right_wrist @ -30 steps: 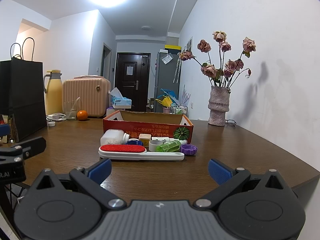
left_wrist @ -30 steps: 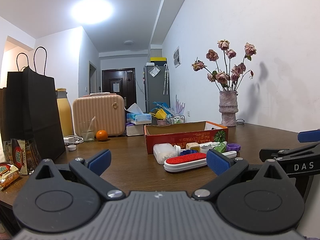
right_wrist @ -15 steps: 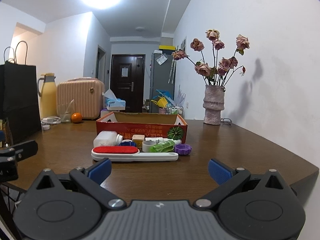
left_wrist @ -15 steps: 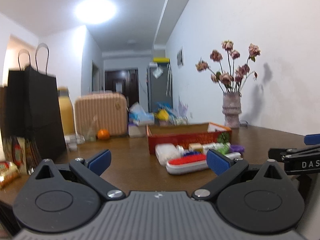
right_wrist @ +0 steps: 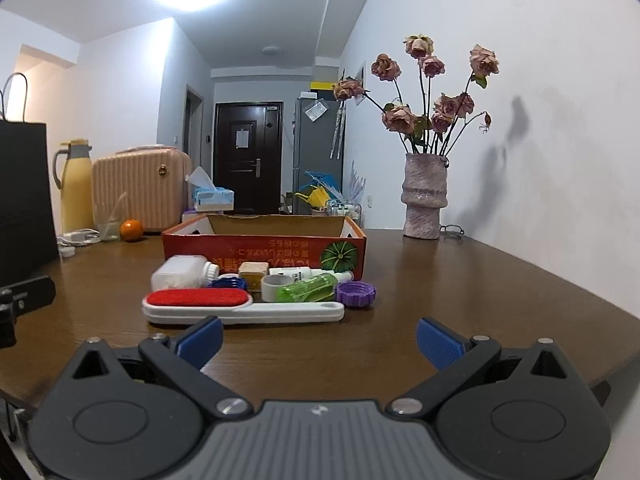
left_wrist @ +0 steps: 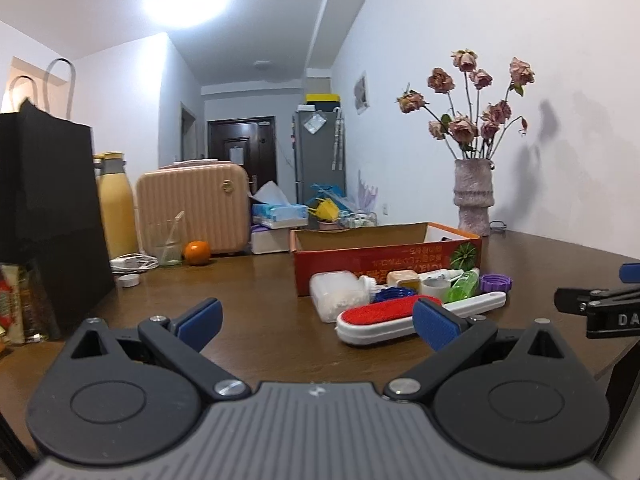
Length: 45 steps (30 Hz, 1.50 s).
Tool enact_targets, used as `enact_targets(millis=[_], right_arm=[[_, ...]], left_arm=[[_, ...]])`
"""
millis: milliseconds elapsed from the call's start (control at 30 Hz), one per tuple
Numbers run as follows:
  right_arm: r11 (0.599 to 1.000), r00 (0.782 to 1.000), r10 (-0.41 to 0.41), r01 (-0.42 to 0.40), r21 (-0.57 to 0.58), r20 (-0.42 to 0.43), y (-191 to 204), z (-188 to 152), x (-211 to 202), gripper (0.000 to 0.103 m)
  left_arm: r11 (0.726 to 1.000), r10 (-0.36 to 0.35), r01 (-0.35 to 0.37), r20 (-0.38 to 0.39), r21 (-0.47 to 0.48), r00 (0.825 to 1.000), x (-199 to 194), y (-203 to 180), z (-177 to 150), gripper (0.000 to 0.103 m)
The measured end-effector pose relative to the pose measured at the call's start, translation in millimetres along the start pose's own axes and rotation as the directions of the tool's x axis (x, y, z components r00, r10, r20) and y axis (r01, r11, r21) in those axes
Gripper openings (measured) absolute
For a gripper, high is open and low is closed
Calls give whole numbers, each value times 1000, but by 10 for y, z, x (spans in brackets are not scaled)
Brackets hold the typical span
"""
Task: Organize rigid objects
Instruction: 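Move the left tool to the red-and-white lint brush and grasp it, then lift the lint brush with the left tool and carry it into the cardboard box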
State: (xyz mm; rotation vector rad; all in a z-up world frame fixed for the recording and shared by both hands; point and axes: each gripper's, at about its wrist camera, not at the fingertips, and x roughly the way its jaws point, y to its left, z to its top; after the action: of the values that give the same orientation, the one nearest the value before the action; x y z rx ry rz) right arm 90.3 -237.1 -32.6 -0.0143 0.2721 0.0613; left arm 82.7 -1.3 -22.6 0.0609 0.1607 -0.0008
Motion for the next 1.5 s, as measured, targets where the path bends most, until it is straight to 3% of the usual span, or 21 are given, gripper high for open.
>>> enact_targets(millis=[67, 167, 267, 467, 600, 667, 700, 733, 800, 867, 967, 1067, 1133, 1167, 1300, 1500], right_arm=[[1000, 1000, 4, -3, 17, -12, -59, 44, 148, 103], [992, 995, 98, -98, 76, 9, -217, 70, 406, 103], [974, 970, 201, -183, 135, -137, -386, 200, 752, 103], [979, 953, 194, -172, 114, -231, -617, 446, 1317, 103], [974, 936, 216, -188, 127, -277, -773, 519, 1667, 103], [968, 926, 236, -198, 154, -295, -848, 532, 1814, 81], [966, 919, 245, -203, 160, -310, -860, 540, 1886, 54], [964, 910, 252, -207, 167, -329, -873, 532, 1964, 36], [961, 897, 260, -201, 191, -359, -897, 498, 2079, 33], [950, 875, 296, -226, 218, -382, -899, 453, 2162, 33], [935, 858, 340, -264, 239, -385, -872, 379, 2201, 29], [933, 862, 341, -260, 250, -376, -859, 349, 2194, 28], [923, 854, 359, -265, 278, -377, -879, 340, 2154, 15], [916, 849, 373, -271, 296, -374, -887, 331, 2119, 14], [923, 860, 346, -241, 300, -374, -868, 264, 1820, 14], [899, 868, 359, -223, 377, -343, -882, 98, 1182, 14]], left_arm=[[999, -44, 44, -1, 14, 999, 116, -17, 20, 103], [995, -88, 92, -96, 36, 991, 403, -65, 74, 103], [996, -87, 81, -210, -38, 974, 742, -37, 128, 103], [982, -122, 63, -345, -176, 931, 1374, 69, 217, 103], [979, -121, 51, -363, -198, 924, 1645, 84, 241, 103], [975, -124, 39, -389, -220, 913, 1779, 90, 235, 100], [972, -127, 34, -398, -233, 908, 1831, 90, 223, 94], [970, -130, 30, -410, -242, 903, 1870, 89, 214, 84], [965, -144, 30, -433, -260, 890, 1920, 89, 184, 77], [955, -162, 25, -446, -296, 880, 1939, 110, 157, 76], [946, -178, 25, -457, -323, 872, 1965, 105, 117, 73], [934, -204, 34, -452, -356, 868, 1953, 113, 114, 63], [933, -209, 38, -454, -358, 866, 1915, 96, 135, 58], [933, -207, 34, -457, -359, 865, 1881, 92, 138, 58], [933, -203, 30, -458, -357, 865, 1642, 84, 123, 57], [922, -225, 38, -455, -384, 862, 1218, 204, 71, 54]])
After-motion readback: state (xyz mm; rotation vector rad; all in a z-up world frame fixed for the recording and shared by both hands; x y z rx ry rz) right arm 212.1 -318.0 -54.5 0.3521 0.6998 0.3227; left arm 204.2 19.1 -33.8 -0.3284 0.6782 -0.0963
